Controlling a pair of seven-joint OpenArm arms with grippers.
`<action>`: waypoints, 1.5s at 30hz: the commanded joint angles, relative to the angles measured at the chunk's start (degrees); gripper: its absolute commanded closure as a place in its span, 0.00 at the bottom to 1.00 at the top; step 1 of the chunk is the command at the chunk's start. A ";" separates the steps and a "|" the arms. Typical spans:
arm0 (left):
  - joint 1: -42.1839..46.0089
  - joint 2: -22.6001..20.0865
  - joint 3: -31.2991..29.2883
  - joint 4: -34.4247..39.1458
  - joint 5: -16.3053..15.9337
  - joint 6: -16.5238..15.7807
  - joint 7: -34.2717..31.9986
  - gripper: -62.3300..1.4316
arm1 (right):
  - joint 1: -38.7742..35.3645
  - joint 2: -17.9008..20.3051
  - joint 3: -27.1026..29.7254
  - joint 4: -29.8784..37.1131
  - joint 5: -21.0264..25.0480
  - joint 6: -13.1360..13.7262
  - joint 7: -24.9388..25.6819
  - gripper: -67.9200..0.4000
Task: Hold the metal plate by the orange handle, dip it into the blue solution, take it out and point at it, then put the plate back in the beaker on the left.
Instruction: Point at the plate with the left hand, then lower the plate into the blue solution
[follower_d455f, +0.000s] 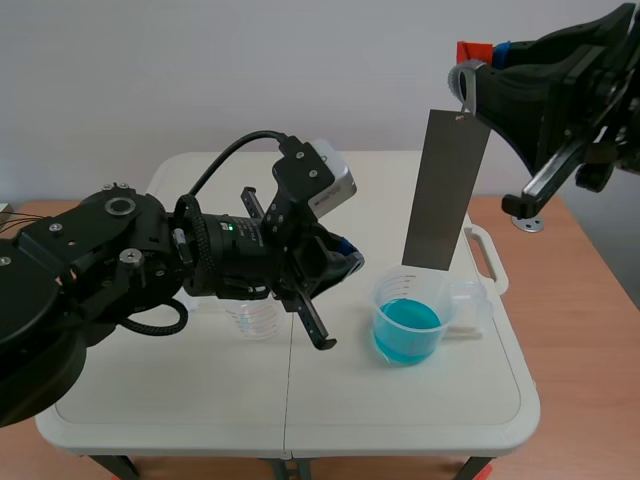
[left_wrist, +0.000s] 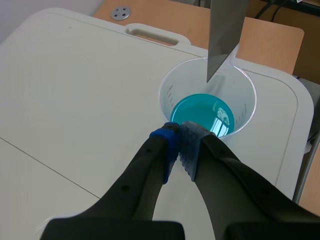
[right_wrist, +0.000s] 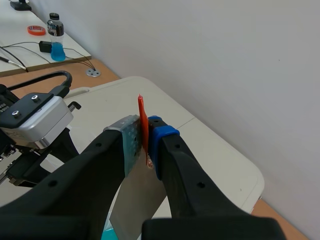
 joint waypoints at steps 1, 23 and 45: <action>-0.48 0.28 -0.15 0.98 -0.37 0.13 -0.76 0.95 | 0.55 0.31 0.46 1.27 0.81 -0.17 0.90 0.98; 36.46 -28.89 -29.55 17.25 -6.82 12.72 -15.30 0.95 | 0.55 0.31 0.31 0.09 0.79 -0.17 0.92 0.98; 76.46 -30.51 -44.30 13.46 -7.13 19.63 -17.57 0.95 | 2.05 0.13 -4.33 -8.35 -4.61 -0.22 4.20 0.98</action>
